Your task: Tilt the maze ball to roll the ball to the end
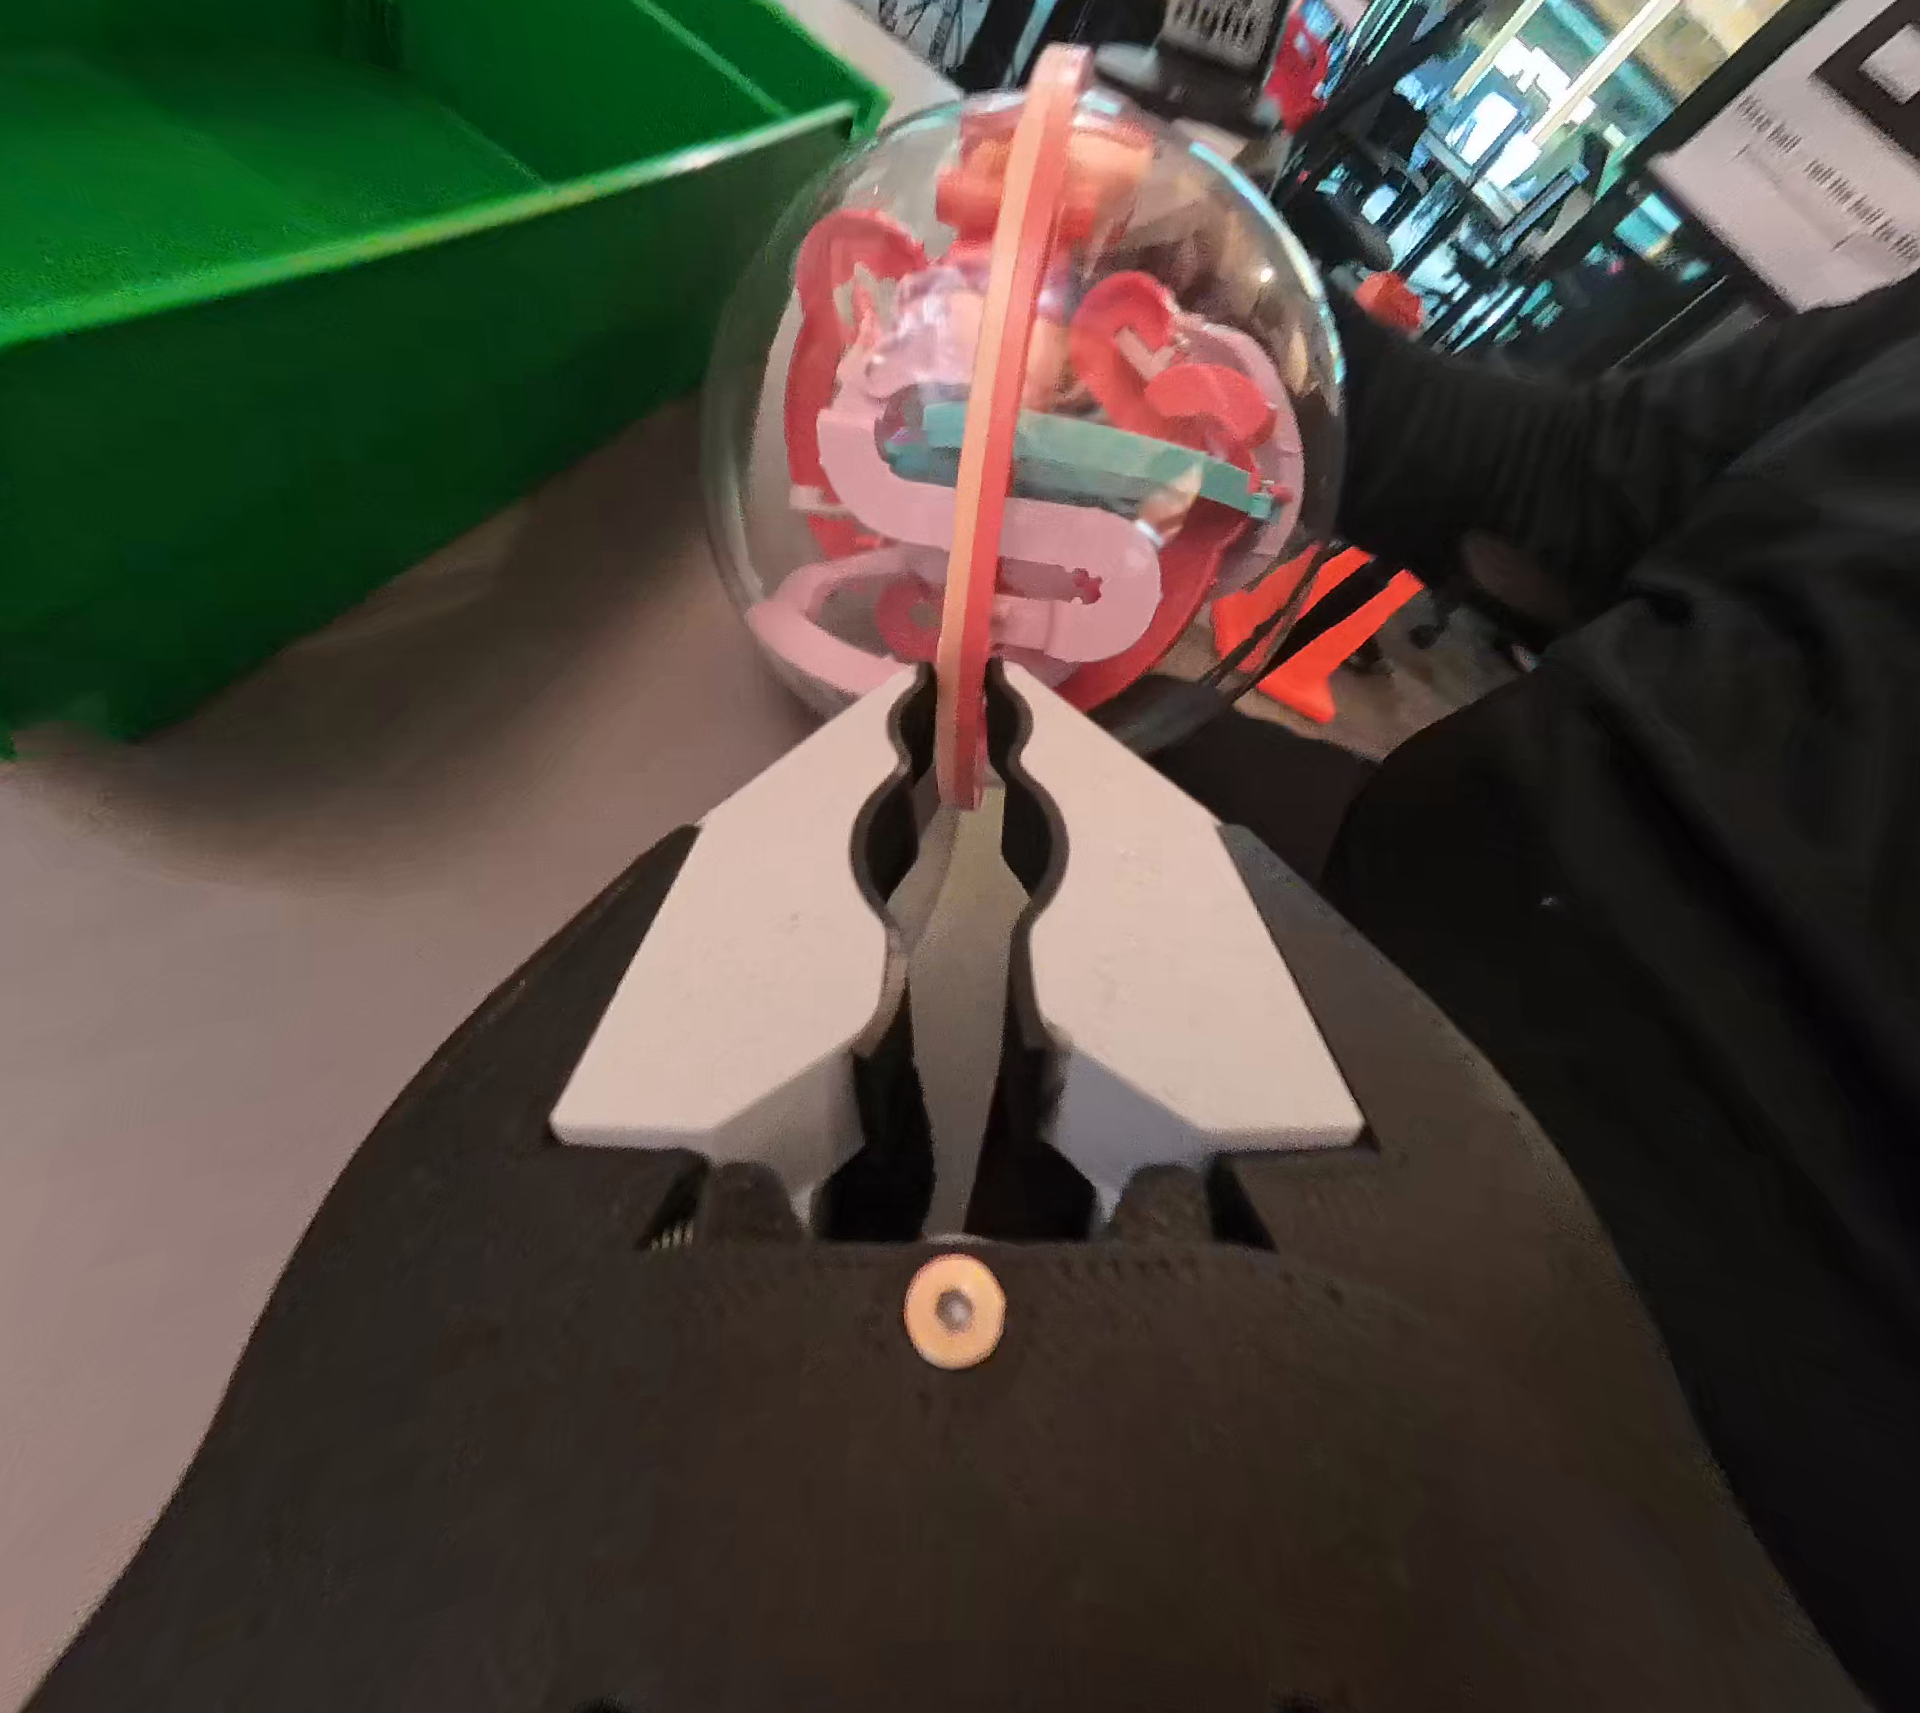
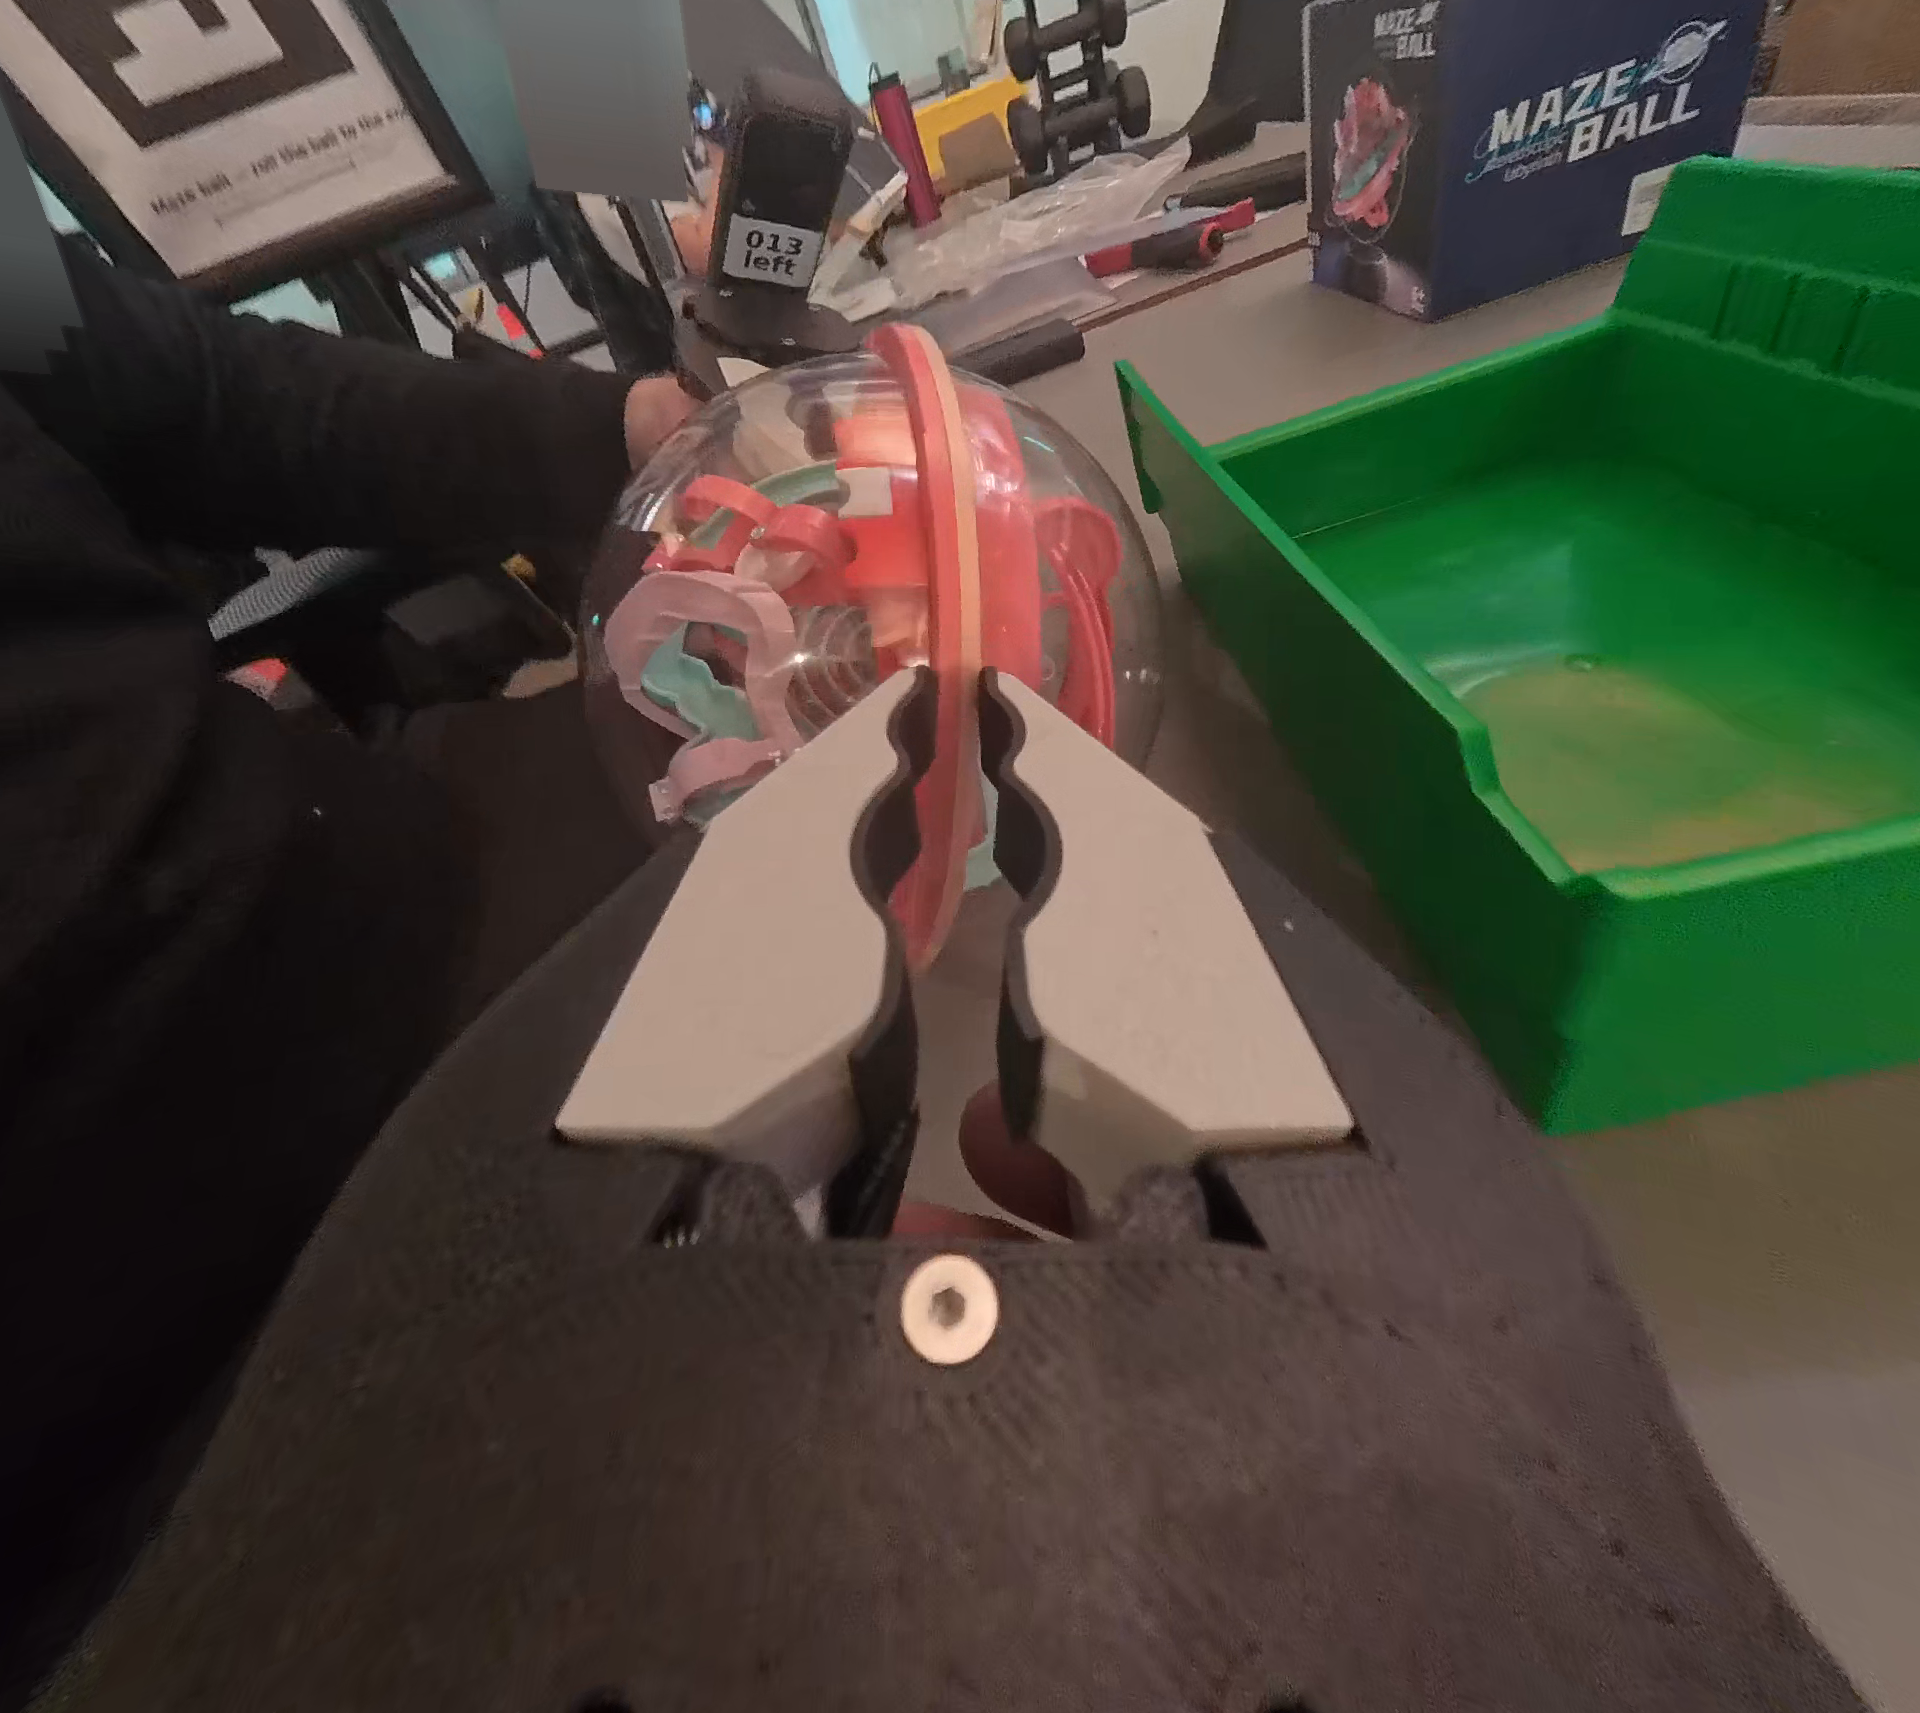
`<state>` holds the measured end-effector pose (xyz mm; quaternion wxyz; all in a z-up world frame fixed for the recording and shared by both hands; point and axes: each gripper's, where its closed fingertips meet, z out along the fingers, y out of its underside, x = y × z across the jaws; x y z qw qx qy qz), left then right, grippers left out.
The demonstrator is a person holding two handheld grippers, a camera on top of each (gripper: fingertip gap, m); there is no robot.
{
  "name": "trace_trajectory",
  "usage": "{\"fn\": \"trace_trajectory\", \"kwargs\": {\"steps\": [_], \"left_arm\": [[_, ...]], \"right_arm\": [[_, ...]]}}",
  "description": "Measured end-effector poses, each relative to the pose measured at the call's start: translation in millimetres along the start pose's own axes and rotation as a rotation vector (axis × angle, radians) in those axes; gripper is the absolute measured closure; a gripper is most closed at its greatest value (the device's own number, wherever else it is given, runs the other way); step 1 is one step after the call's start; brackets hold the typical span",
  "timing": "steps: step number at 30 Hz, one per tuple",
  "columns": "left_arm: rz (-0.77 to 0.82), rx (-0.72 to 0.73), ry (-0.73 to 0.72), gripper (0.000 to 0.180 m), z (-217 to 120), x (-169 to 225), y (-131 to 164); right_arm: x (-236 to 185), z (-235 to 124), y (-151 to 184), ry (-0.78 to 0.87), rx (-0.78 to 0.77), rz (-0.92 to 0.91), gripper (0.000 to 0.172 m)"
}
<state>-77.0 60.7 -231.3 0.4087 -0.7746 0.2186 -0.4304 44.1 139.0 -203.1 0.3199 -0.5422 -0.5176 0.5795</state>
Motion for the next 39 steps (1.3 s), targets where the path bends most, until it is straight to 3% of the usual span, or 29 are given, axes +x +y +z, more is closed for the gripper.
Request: {"fn": "trace_trajectory", "kwargs": {"steps": [7, 16, 27, 39], "left_arm": [[-0.018, 0.119, 0.060, 0.173, -4, 22, -49], [0.130, 0.152, 0.000, 0.173, -12, 47, -114], [0.453, 0.239, -0.122, 0.171, -47, 80, -144], [0.803, 0.278, -0.307, 0.171, -59, 106, -159]], "right_arm": [[7, -11, -7, -0.001, 0.072, 0.116, 0.166], [8, -19, -45, 0.015, 0.206, 0.111, 0.166], [-36, -17, -106, 0.227, 0.194, -0.455, 0.166], [-80, -29, -151, 0.495, 0.206, -1.023, 0.166]]}}
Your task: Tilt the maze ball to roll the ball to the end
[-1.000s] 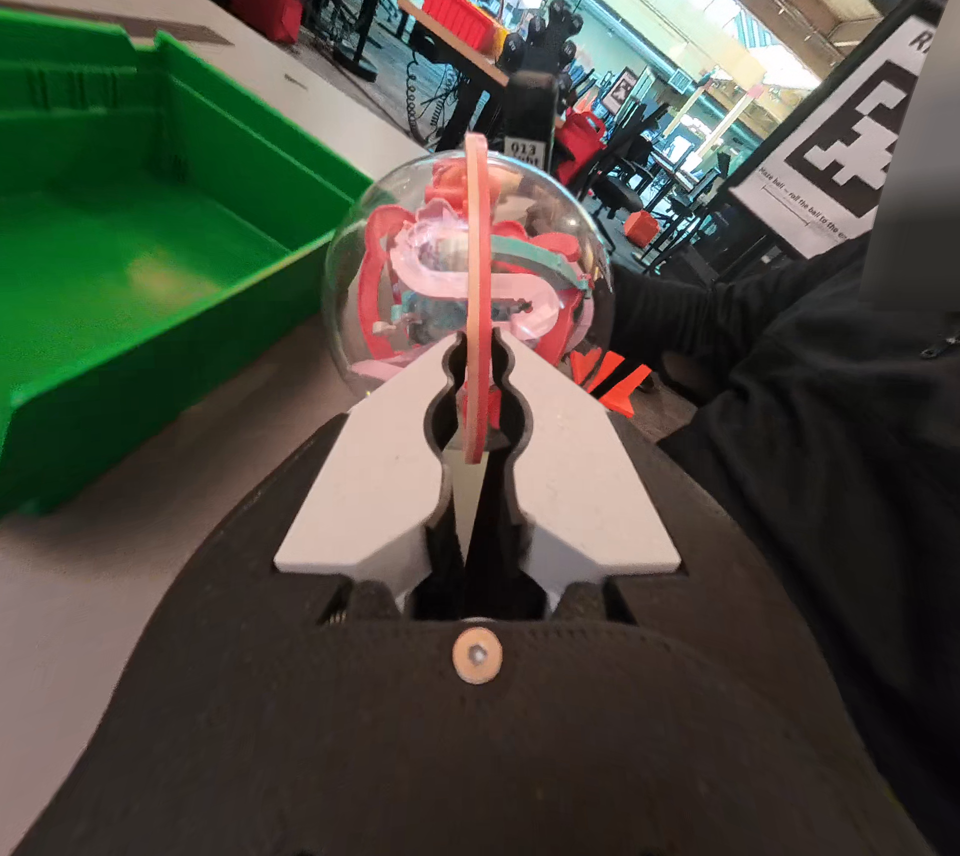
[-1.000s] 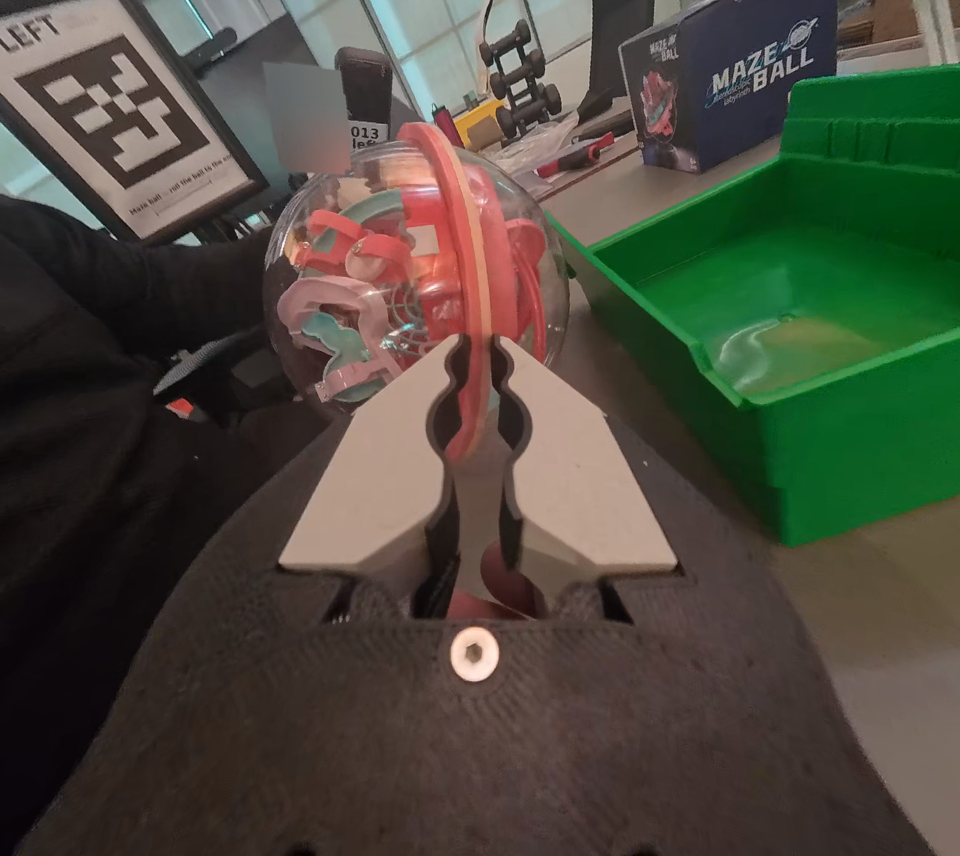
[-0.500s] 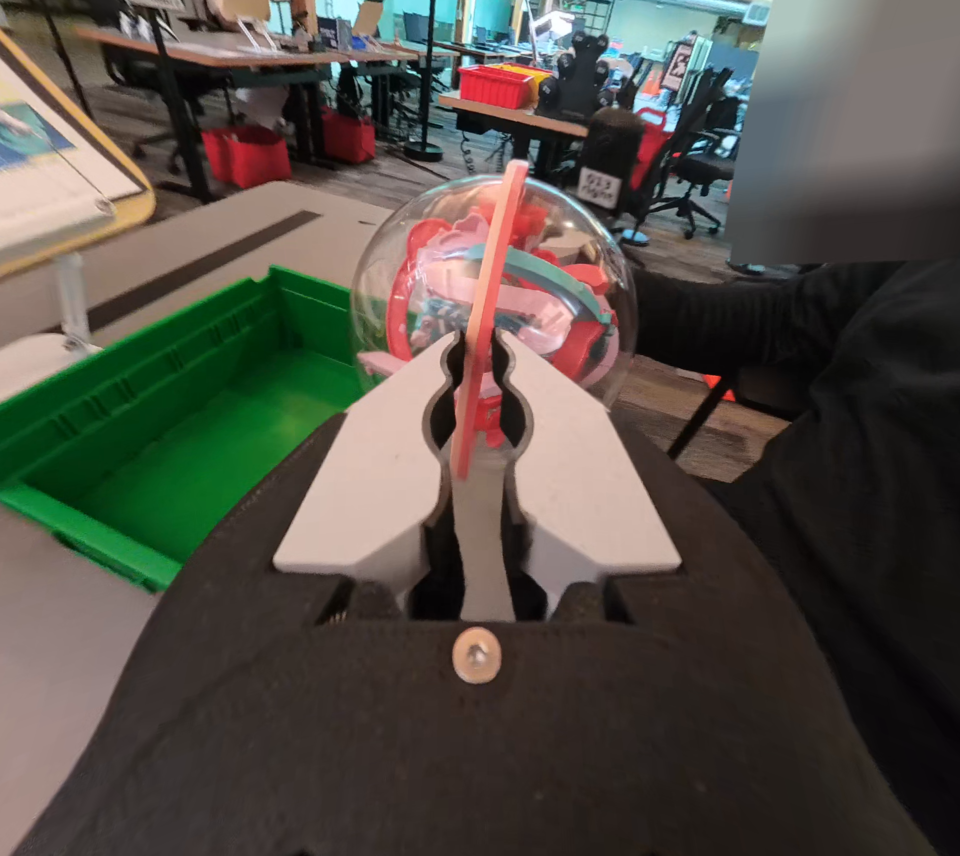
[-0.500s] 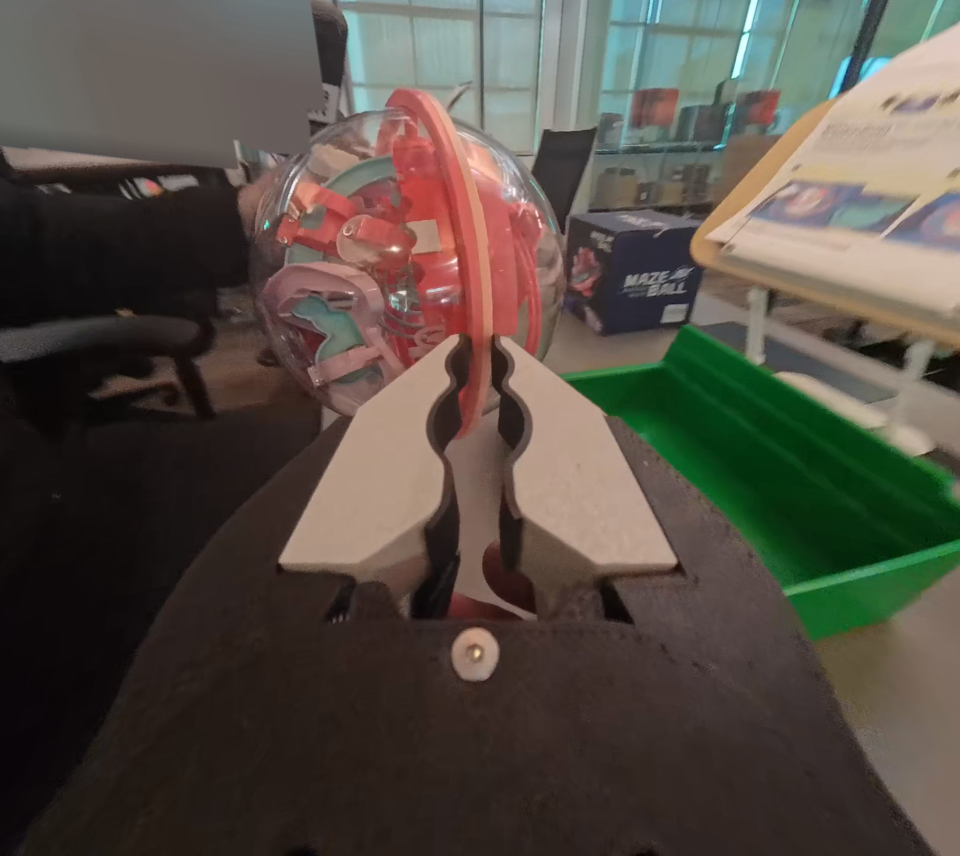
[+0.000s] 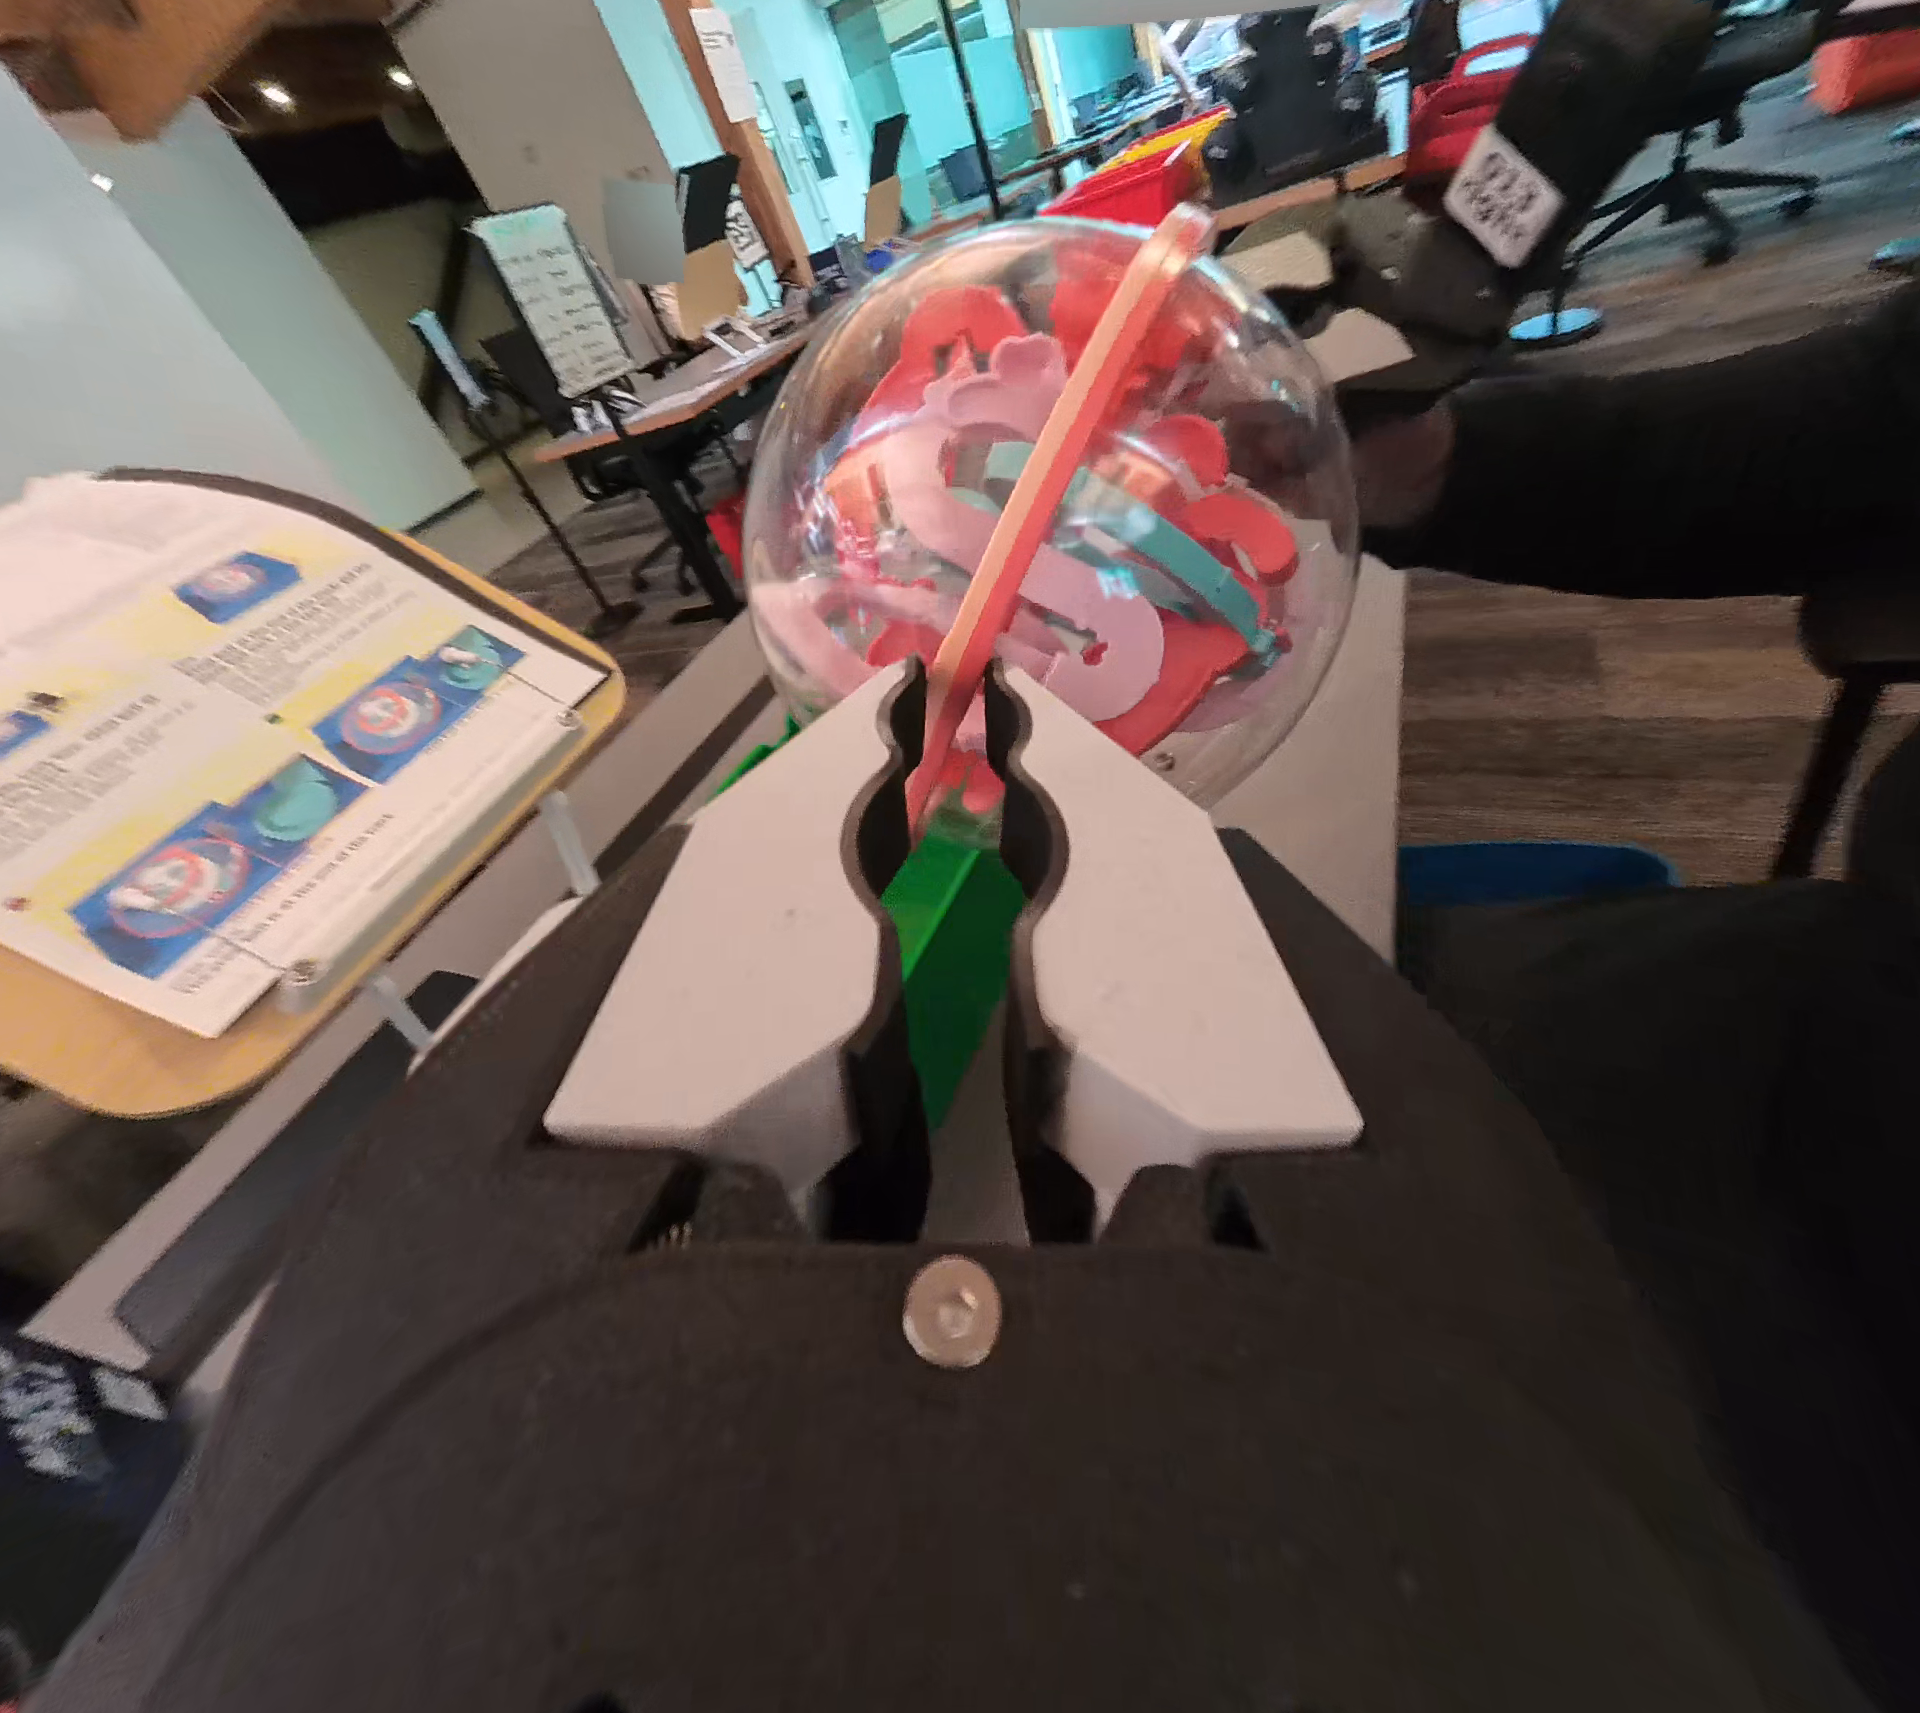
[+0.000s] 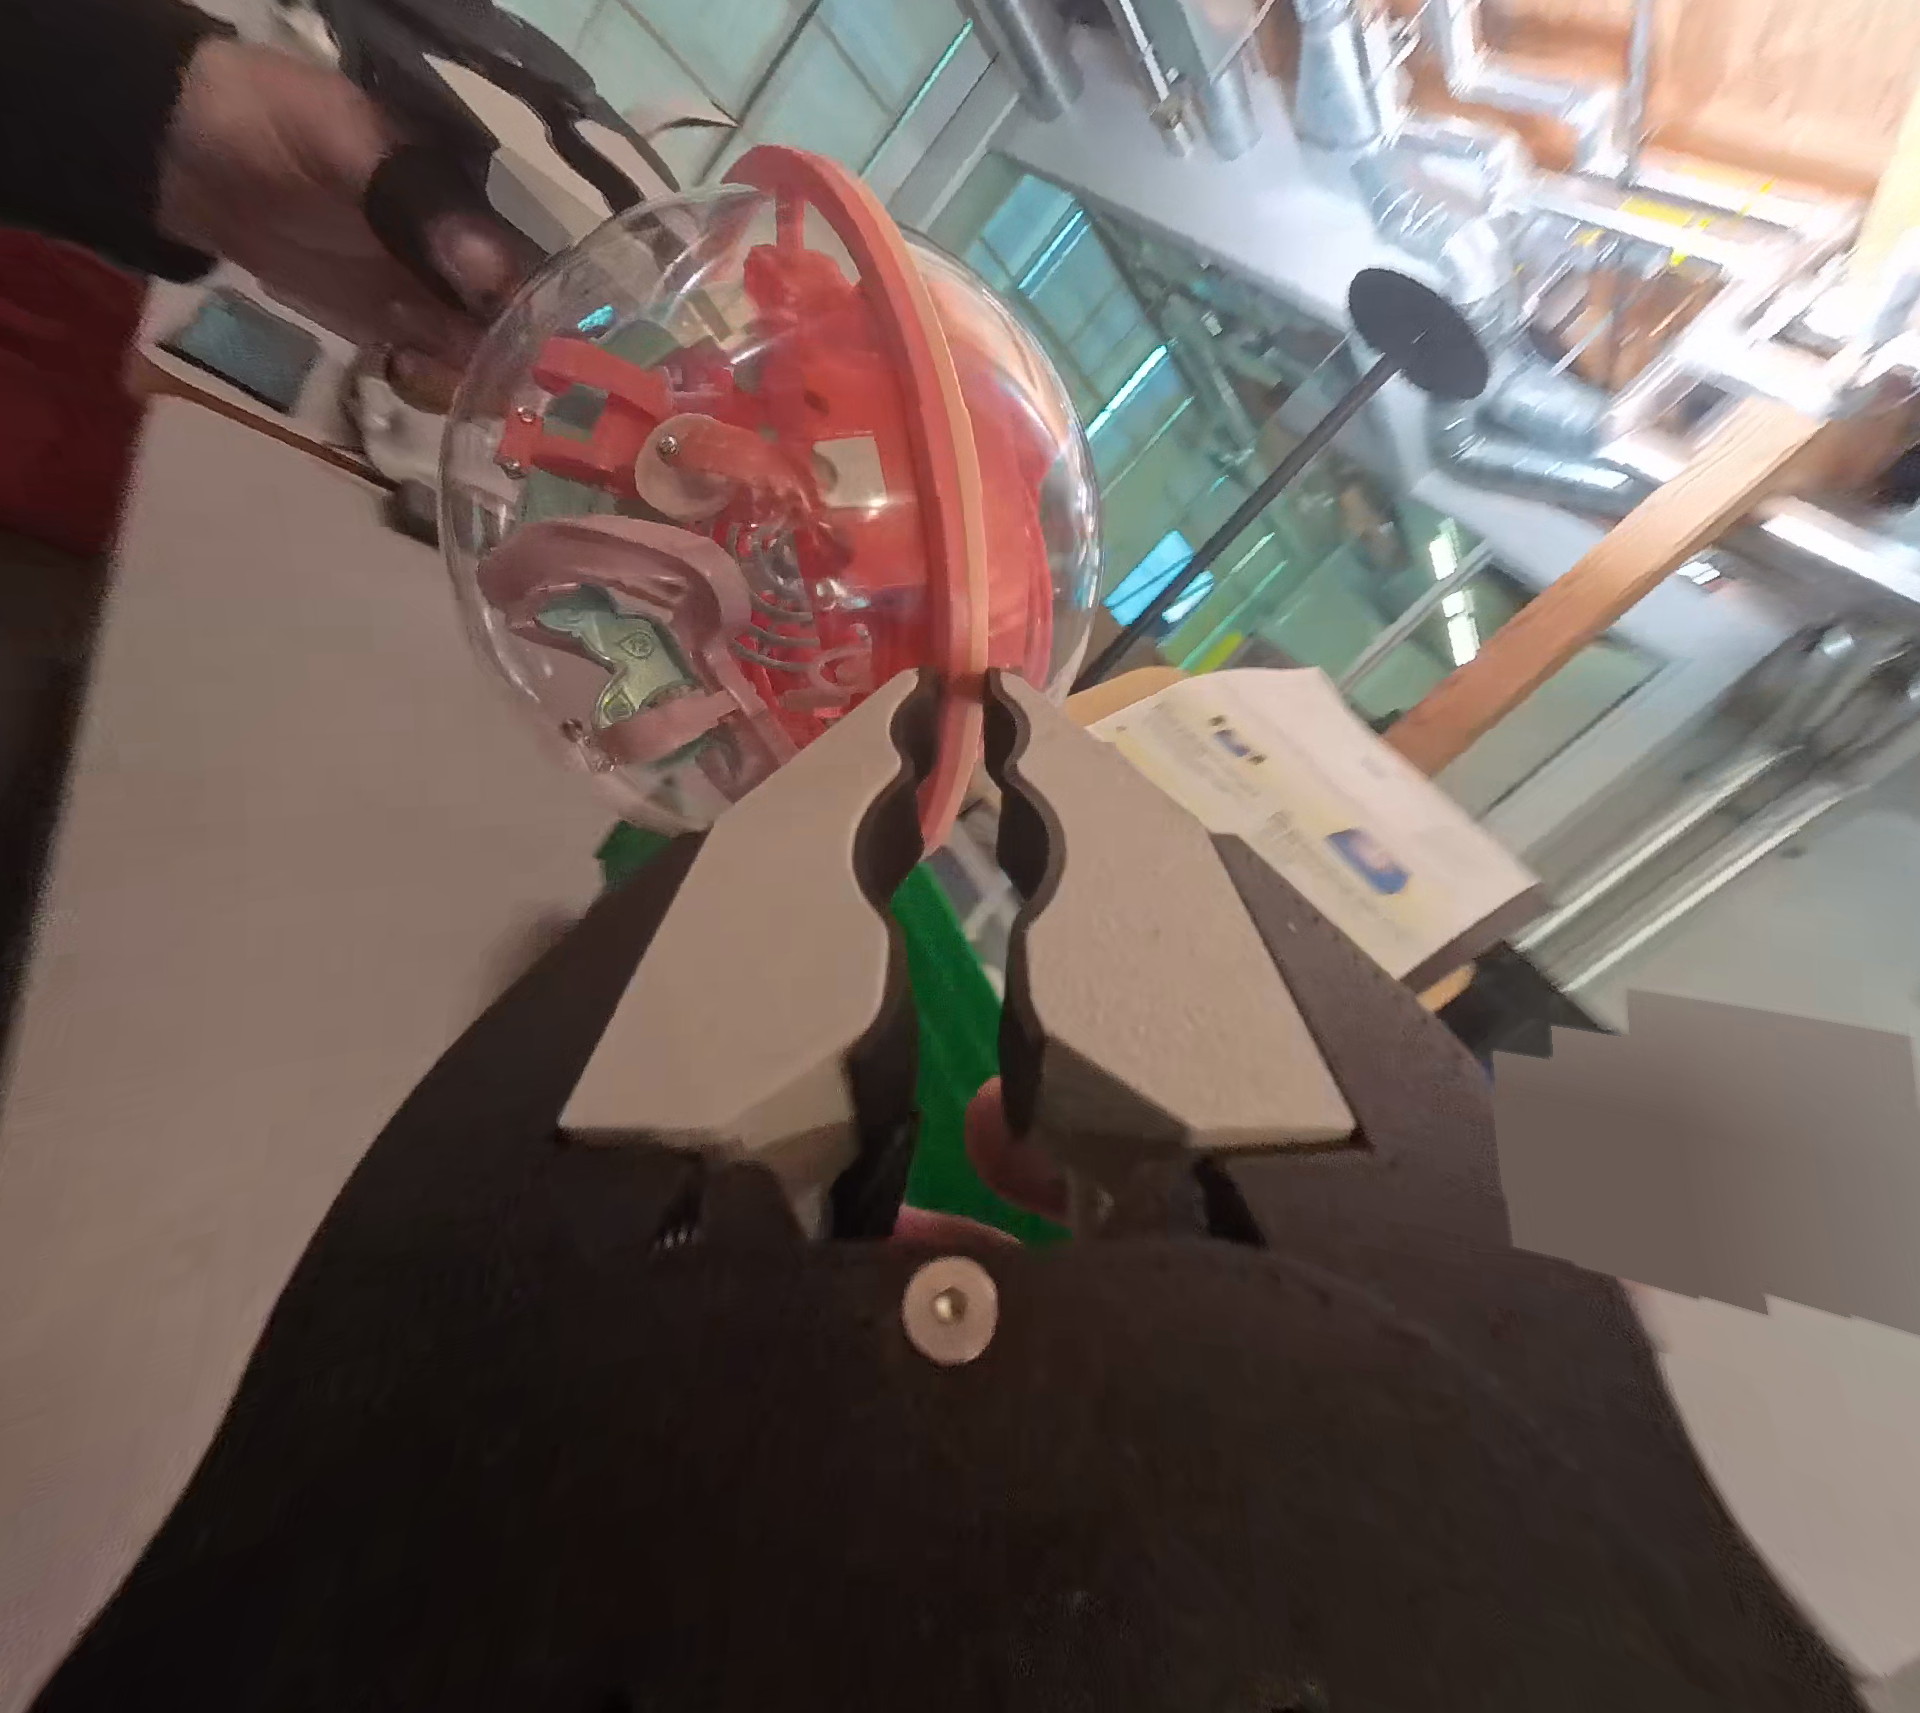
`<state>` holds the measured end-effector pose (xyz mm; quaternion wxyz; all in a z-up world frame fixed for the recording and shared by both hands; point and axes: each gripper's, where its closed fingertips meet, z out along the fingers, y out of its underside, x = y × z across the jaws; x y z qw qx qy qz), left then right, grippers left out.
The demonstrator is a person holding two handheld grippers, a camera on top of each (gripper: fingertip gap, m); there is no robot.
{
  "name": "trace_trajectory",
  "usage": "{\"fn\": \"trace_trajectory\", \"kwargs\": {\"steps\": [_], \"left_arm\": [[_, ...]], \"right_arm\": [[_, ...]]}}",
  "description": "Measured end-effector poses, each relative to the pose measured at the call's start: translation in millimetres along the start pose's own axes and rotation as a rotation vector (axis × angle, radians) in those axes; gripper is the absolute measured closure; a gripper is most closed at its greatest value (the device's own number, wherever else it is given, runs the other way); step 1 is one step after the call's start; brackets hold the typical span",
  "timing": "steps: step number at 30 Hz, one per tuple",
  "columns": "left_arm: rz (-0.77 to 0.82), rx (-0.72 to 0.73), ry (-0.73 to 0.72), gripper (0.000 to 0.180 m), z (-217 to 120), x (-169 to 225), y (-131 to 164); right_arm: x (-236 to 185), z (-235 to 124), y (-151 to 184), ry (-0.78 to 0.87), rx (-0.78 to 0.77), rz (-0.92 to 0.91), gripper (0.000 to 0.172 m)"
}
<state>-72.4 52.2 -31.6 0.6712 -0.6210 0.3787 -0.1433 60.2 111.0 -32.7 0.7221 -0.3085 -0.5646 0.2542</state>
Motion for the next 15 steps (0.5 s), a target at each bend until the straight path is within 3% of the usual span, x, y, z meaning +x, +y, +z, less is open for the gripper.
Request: {"fn": "trace_trajectory", "kwargs": {"steps": [8, 15], "left_arm": [[0.011, -0.021, -0.118, 0.175, 3, -17, 21], [-0.179, 0.072, -0.102, 0.179, 23, -22, 39]], "right_arm": [[-11, 2, -50, 0.056, 0.046, -0.312, 0.167], [-23, 10, -75, 0.023, 0.098, -0.225, 0.166]]}}
